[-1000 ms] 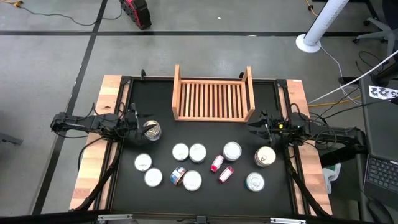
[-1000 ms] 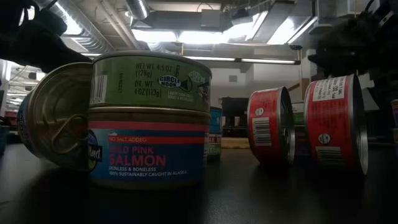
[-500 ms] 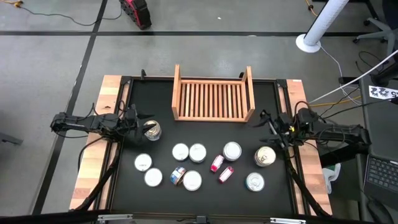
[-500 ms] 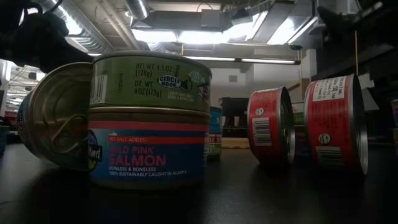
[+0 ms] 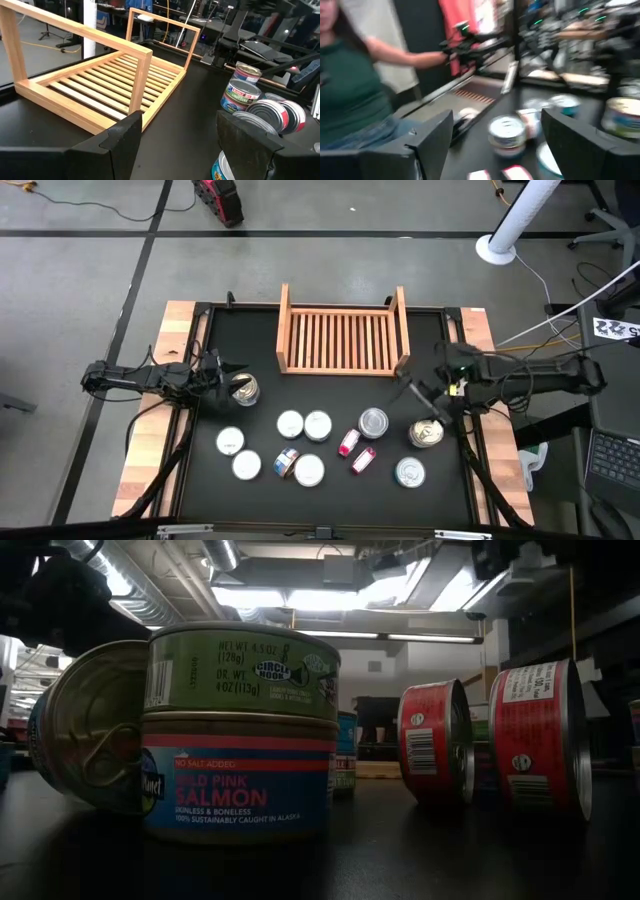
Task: Stack canned seafood by type on shelf
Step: Put the red tuna can on the shelf
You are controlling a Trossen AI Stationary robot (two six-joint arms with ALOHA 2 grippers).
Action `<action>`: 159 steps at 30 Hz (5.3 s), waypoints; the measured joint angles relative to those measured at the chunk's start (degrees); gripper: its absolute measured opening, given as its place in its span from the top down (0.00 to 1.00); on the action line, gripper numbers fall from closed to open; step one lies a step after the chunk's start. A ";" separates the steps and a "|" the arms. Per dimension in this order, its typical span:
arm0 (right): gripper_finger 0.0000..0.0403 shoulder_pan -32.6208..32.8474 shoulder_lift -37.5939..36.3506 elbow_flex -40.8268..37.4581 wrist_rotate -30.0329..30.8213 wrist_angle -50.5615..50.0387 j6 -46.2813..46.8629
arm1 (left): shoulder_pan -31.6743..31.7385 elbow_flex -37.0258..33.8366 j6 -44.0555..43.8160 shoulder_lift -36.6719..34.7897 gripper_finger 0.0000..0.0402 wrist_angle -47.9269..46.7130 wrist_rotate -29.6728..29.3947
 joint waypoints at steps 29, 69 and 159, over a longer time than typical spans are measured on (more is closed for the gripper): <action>0.25 26.56 37.60 23.68 36.83 -34.90 -14.86 | 0.00 0.00 -0.04 0.06 0.38 -0.01 0.00; 0.65 26.51 45.57 23.68 36.85 -34.00 -14.94 | 0.02 0.01 1.20 0.06 0.38 -0.01 0.00; 0.62 -39.82 80.57 58.72 2.86 -18.13 36.51 | 0.01 0.01 2.97 0.08 0.38 -0.01 -0.42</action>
